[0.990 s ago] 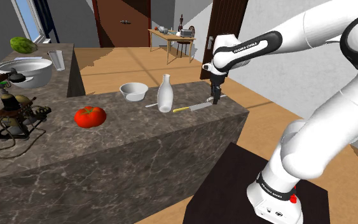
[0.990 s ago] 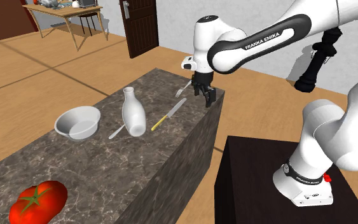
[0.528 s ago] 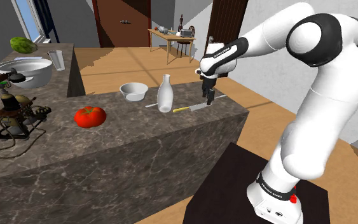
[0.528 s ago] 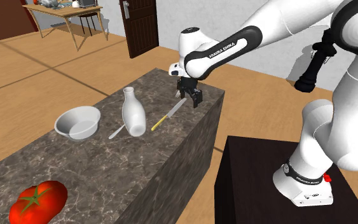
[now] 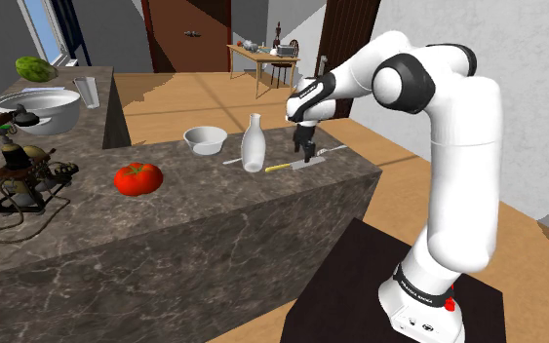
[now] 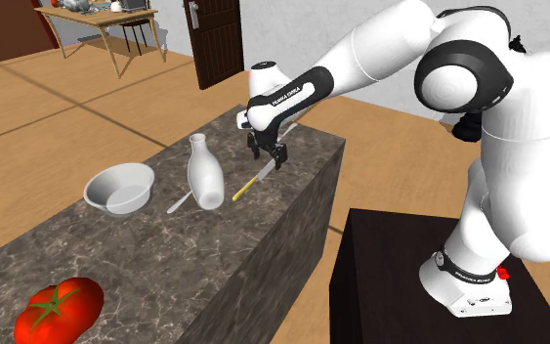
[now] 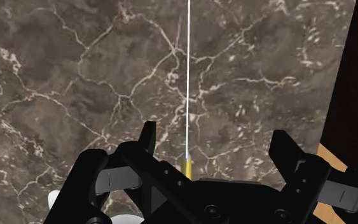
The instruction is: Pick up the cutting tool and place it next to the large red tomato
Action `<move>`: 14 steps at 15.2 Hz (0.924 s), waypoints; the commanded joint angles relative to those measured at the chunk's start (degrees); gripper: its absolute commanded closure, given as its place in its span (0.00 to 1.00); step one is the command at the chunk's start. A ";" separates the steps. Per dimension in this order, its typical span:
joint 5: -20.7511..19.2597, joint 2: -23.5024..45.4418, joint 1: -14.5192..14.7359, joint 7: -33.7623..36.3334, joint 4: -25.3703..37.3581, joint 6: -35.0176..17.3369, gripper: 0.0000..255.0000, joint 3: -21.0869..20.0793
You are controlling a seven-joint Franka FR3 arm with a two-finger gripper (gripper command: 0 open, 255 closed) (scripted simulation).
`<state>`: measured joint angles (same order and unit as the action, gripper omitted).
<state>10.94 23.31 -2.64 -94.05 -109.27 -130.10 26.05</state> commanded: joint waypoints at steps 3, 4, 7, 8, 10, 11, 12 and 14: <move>1.92 4.72 -1.86 -4.18 4.27 -0.21 0.00 -1.97; 2.17 5.19 -1.98 -4.33 4.15 -0.77 0.00 -2.13; 2.93 6.66 -2.37 -4.81 3.86 -2.44 0.00 -2.63; 3.19 7.16 -2.50 -4.97 3.80 -2.98 0.00 -2.80; 3.59 7.96 -2.72 -5.22 3.70 -3.84 0.00 -3.08; 3.59 7.96 -2.72 -5.22 3.71 -3.83 0.00 -3.08; 3.59 7.97 -2.72 -5.22 3.71 -3.83 0.00 -3.08; 3.59 7.97 -2.72 -5.22 3.71 -3.83 0.00 -3.09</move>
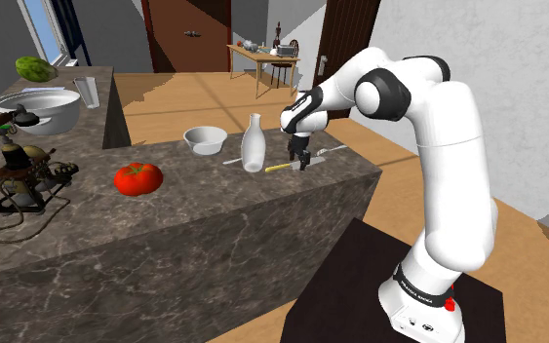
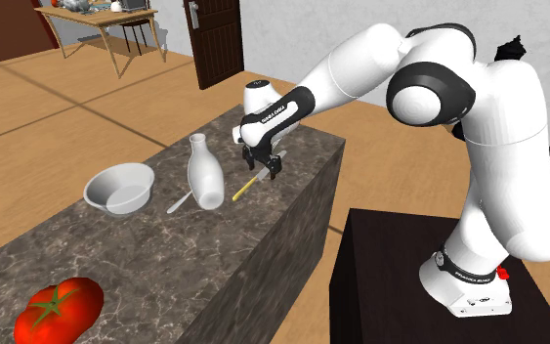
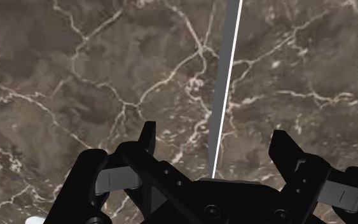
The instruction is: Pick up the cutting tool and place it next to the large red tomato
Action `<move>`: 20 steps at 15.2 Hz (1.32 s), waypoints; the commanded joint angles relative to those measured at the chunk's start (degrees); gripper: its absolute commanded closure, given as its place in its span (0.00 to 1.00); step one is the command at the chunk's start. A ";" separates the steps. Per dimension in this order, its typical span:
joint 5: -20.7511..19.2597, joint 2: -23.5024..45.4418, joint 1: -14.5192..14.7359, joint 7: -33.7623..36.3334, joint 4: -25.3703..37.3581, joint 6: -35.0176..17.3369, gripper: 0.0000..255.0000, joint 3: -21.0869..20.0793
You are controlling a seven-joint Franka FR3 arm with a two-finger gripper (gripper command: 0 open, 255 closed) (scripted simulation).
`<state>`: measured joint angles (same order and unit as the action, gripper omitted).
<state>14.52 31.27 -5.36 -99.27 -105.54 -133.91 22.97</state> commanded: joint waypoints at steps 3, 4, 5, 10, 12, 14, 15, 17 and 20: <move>0.00 0.00 0.00 0.00 -0.01 -0.02 0.00 0.00; 0.00 0.00 0.00 0.00 -0.01 -0.02 1.00 0.00; 0.00 0.00 0.00 0.00 -0.01 -0.02 1.00 0.00; 0.01 0.00 0.00 0.00 -0.01 -0.02 1.00 0.00; 0.01 0.00 0.00 0.00 -0.01 -0.02 1.00 0.00; -0.25 -0.51 0.14 0.15 0.03 0.51 1.00 0.18; -0.50 -1.02 0.27 0.29 0.08 1.05 1.00 0.36; -1.00 -2.00 0.51 0.59 0.27 2.16 1.00 0.71; -1.75 -3.43 0.86 1.02 0.62 3.85 1.00 1.19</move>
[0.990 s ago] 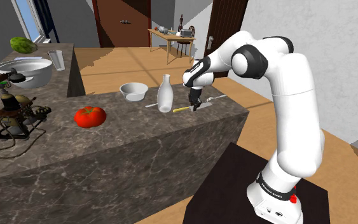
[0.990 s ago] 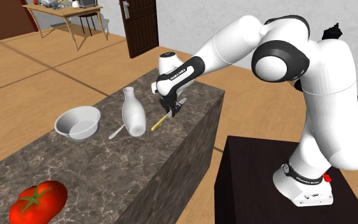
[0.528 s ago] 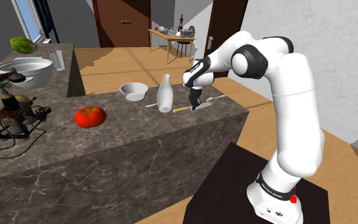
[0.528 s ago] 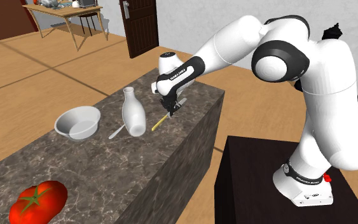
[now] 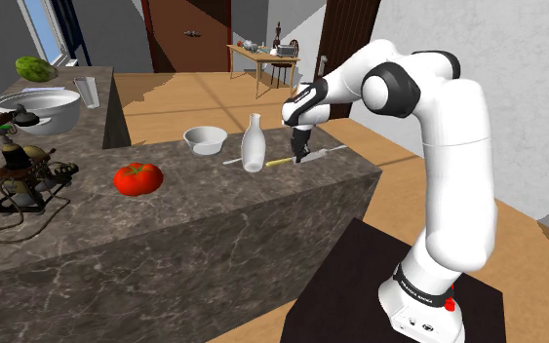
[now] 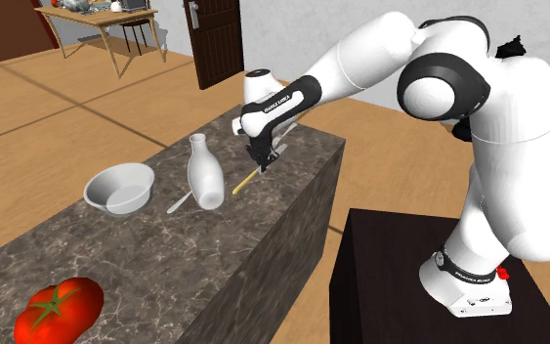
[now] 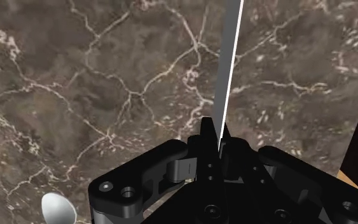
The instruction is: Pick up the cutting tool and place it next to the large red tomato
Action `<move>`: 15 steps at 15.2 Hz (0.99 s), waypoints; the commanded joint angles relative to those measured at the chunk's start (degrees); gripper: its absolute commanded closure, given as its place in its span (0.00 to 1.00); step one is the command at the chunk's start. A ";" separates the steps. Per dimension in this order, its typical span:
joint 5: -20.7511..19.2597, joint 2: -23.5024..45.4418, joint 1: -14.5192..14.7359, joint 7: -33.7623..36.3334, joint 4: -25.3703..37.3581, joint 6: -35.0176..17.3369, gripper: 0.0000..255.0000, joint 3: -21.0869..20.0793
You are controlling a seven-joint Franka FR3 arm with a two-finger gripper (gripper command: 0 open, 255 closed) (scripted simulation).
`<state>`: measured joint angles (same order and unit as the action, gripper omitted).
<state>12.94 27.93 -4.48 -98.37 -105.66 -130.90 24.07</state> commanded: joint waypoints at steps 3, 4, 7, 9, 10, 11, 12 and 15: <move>-0.89 -1.45 0.29 0.55 1.21 2.57 1.00 0.55; -1.13 -1.89 0.39 0.69 1.39 3.16 1.00 0.69; -1.82 -3.15 0.66 1.09 2.01 4.95 1.00 1.08; -2.27 -3.95 0.82 1.35 2.49 6.17 1.00 1.31; -2.48 -4.34 0.90 1.48 2.76 6.78 1.00 1.43; -2.69 -4.72 0.97 1.60 3.03 7.40 1.00 1.54; -2.90 -5.09 1.04 1.72 3.32 8.03 1.00 1.64; -3.49 -6.13 1.22 2.07 4.26 9.92 1.00 1.92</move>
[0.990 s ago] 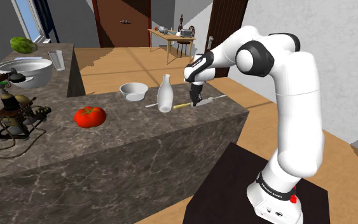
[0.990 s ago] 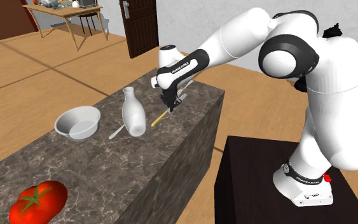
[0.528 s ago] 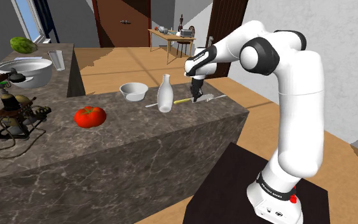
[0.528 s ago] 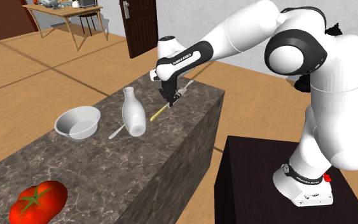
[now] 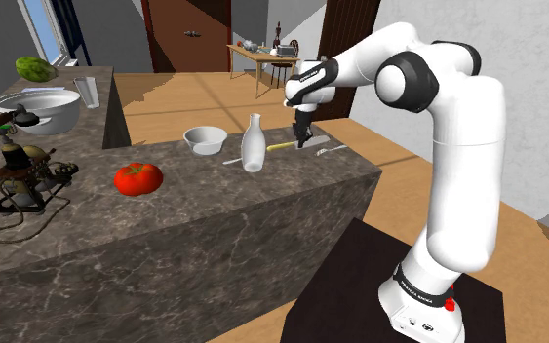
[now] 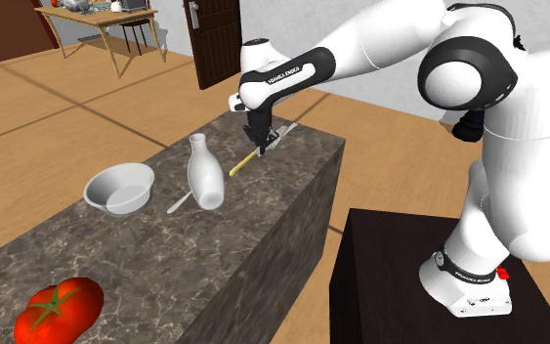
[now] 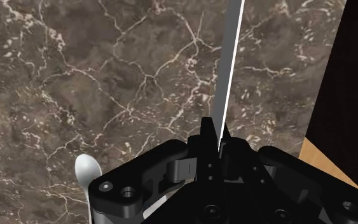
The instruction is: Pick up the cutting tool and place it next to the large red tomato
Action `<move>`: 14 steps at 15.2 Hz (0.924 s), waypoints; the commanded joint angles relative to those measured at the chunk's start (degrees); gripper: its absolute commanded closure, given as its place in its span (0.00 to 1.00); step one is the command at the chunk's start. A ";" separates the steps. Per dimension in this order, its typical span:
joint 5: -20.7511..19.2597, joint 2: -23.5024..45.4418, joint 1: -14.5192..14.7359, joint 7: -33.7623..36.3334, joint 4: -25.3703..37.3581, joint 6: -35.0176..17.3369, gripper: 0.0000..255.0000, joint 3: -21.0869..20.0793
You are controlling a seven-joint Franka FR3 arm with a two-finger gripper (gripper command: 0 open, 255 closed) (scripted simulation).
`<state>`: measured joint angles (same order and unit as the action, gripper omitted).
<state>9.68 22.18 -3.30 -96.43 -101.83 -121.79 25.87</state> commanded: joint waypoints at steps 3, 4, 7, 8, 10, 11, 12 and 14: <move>-0.78 -1.34 0.20 0.44 1.51 2.75 1.00 0.37; -0.95 -1.64 0.24 0.54 1.89 3.40 1.00 0.44; -1.43 -2.48 0.35 0.82 3.13 5.39 1.00 0.65; -1.57 -2.73 0.38 0.91 3.57 6.06 1.00 0.71; -1.85 -3.21 0.43 1.07 4.49 7.42 1.00 0.83; -1.88 -3.26 0.43 1.09 4.56 7.53 1.00 0.84; -2.23 -3.83 1.44 2.43 3.86 7.31 1.00 0.53; -2.88 -4.83 3.40 5.12 2.64 6.95 1.00 -0.12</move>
<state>7.22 18.07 -0.87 -92.62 -98.31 -114.60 26.02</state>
